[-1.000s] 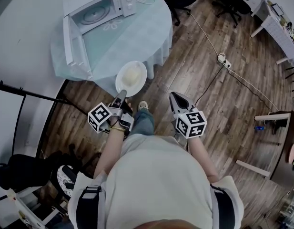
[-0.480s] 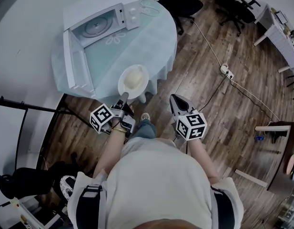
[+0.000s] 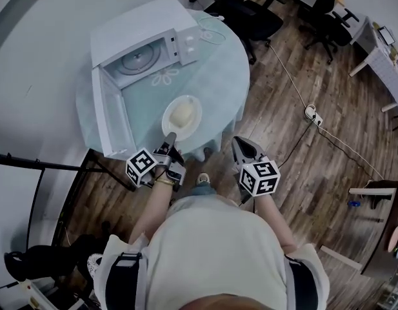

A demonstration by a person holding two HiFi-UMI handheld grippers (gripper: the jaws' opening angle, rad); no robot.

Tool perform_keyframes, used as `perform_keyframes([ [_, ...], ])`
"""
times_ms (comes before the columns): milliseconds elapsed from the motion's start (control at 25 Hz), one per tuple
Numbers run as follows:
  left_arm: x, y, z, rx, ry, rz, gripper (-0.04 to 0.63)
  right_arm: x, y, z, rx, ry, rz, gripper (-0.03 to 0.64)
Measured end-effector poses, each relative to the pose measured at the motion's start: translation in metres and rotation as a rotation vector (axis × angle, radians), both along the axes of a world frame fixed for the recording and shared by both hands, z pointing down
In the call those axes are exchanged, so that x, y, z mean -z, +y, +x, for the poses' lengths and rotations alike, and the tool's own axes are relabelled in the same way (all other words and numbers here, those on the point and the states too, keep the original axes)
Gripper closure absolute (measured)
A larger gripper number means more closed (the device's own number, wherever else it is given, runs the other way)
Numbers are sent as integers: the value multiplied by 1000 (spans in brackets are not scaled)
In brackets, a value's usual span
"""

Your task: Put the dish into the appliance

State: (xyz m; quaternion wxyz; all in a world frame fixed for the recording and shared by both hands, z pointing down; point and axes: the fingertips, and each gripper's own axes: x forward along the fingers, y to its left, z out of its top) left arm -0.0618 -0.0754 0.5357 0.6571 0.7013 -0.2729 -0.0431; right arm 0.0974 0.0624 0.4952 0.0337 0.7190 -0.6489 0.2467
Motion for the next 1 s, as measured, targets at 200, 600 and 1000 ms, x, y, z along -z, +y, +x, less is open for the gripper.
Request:
perform_keyframes([
  [200,-4,-35,5,18,-5,-5,558,1,-43,5,43,14,8,609],
  [600,-15,-88,16,68,-8,-29,558,3,-113,23,91,36,25,609],
  [1000,-18,-125,18,142,-19,-31,558,3,-154,26,164,17,30,609],
])
